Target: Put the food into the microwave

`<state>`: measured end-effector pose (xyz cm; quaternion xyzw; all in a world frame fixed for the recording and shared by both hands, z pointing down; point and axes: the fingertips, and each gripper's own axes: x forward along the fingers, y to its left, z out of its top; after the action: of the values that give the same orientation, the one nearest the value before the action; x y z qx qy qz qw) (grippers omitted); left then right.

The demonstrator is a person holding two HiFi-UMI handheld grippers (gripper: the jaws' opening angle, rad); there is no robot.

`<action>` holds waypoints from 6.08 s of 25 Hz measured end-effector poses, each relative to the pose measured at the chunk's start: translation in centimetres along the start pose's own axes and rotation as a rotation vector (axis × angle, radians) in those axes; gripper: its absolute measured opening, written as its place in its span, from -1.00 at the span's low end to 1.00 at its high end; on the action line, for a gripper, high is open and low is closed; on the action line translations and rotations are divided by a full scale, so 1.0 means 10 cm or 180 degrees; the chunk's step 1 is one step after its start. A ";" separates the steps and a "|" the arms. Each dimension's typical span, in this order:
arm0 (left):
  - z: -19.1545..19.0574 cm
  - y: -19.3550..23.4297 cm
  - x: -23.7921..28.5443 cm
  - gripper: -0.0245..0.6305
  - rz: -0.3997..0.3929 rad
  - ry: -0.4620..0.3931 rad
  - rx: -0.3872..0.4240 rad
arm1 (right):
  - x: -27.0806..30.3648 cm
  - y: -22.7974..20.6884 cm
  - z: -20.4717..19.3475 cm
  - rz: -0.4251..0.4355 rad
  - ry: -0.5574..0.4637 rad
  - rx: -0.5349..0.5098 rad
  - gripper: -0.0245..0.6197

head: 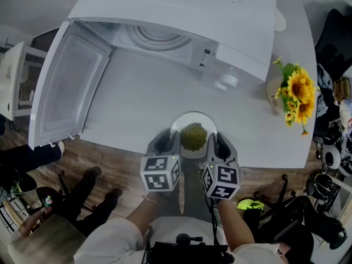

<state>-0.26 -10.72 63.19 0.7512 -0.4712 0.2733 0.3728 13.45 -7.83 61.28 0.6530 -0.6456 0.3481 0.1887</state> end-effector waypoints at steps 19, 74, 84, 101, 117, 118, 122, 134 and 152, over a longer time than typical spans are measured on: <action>0.34 0.27 -0.23 -0.64 0.0184 -0.0198 -0.0199 | 0.09 0.38 0.40 0.0139 -0.0136 -0.0159 -0.72; 2.50 1.44 -0.46 -0.64 0.0289 -0.1034 -0.0021 | 0.84 1.77 2.26 0.0312 -0.1029 -0.0222 -0.73; 2.68 1.49 -0.21 -0.64 0.0217 -0.1075 0.0098 | 1.08 1.70 2.33 0.0199 -0.1099 -0.0134 -0.73; 3.03 1.51 0.25 -0.64 0.0066 -0.1263 0.0249 | 1.45 1.56 2.59 -0.0024 -0.1308 -0.0114 -0.73; 3.23 1.48 0.61 -0.64 -0.0062 -0.1330 0.0314 | 1.71 1.40 2.72 -0.0247 -0.1380 -0.0083 -0.73; 3.23 1.48 0.62 -0.64 -0.0059 -0.1335 0.0317 | 1.72 1.39 2.72 -0.0266 -0.1381 -0.0087 -0.73; 3.26 1.47 0.71 -0.64 -0.0049 -0.1312 0.0339 | 1.78 1.34 2.75 -0.0327 -0.1371 -0.0089 -0.73; 3.32 1.46 0.86 -0.64 -0.0010 -0.1296 0.0291 | 1.90 1.28 2.85 -0.0468 -0.1346 -0.0134 -0.73; 3.30 1.42 0.95 -0.64 0.0073 -0.1205 0.0294 | 1.94 1.23 2.85 -0.0455 -0.1258 -0.0167 -0.73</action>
<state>-7.41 -46.46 55.77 0.8001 -0.5284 0.1526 0.2395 6.02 -42.63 52.80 0.7476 -0.6309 0.1821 0.0996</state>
